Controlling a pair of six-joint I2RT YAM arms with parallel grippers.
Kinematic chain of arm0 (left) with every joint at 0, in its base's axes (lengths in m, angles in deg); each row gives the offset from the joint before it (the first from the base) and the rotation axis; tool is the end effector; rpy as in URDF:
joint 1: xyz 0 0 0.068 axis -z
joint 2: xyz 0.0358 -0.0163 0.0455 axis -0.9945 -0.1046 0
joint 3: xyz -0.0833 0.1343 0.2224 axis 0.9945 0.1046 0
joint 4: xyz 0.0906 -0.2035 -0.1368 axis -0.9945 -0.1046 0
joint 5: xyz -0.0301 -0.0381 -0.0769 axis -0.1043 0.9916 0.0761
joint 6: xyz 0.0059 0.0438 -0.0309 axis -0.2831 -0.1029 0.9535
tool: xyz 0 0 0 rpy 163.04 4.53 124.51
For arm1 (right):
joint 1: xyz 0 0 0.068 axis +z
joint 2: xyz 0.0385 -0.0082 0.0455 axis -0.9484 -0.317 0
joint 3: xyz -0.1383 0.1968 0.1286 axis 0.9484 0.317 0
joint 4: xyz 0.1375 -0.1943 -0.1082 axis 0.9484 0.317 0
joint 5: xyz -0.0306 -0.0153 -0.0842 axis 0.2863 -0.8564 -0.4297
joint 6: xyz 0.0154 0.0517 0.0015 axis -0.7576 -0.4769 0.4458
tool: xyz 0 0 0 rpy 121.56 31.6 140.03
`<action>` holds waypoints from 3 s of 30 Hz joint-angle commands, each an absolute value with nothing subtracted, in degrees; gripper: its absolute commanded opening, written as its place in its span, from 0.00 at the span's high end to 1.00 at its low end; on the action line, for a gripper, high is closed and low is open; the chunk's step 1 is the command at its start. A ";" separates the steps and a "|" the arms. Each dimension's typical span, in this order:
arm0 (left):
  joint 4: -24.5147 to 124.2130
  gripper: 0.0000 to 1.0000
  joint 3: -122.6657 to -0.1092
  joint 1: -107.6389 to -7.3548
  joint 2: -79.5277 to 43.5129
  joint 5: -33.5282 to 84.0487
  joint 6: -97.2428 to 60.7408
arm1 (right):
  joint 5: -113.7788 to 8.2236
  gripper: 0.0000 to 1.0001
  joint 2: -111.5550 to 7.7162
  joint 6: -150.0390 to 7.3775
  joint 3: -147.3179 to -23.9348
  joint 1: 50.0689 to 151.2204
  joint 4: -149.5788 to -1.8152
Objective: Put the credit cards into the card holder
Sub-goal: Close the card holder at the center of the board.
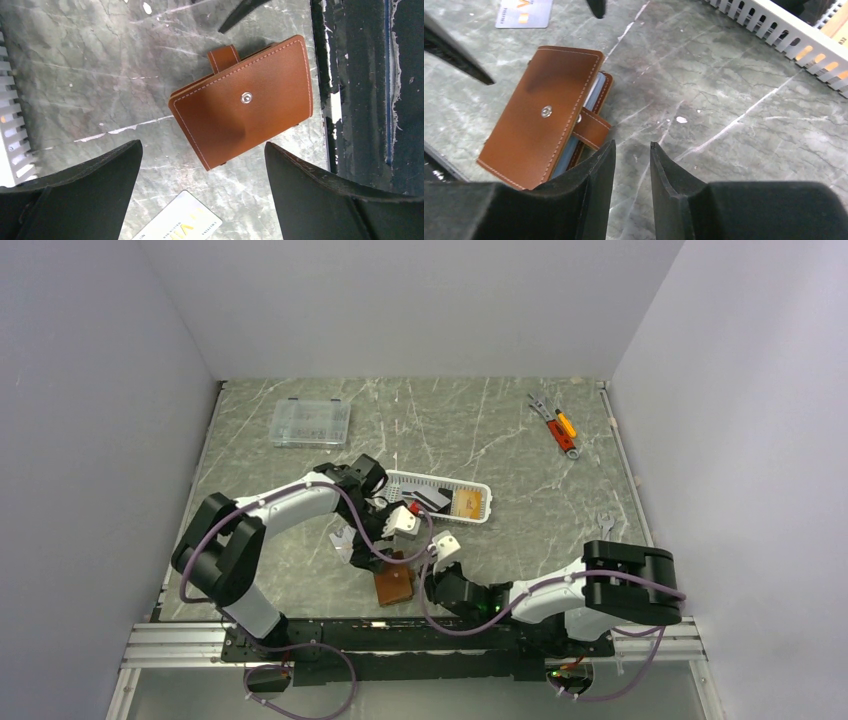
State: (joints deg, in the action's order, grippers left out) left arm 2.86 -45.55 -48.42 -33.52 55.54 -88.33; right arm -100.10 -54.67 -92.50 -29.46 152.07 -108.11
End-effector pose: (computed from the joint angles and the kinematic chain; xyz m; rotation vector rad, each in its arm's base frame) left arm 0.2136 -0.1801 0.1876 2.0352 1.7768 -0.8757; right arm 0.0613 0.2302 0.1264 -0.5283 1.9584 0.4660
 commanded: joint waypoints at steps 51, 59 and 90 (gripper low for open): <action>9.44 0.01 -46.12 -59.40 -3.32 26.05 -69.32 | -57.27 0.01 -30.72 -115.02 -25.17 125.87 -96.26; 1.00 0.01 -53.16 -68.91 -3.73 35.53 -67.45 | -48.84 0.19 -37.96 -112.79 -33.36 126.53 -89.53; -4.61 0.01 -43.55 -70.99 -23.73 79.02 -88.45 | -54.93 0.97 -56.62 -109.66 -51.81 137.83 -82.63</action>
State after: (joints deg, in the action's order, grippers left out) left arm 1.81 -38.21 -71.24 -21.01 71.48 -77.93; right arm -52.04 -56.44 -111.59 -48.93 137.03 -85.85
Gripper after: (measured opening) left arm 0.994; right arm 0.071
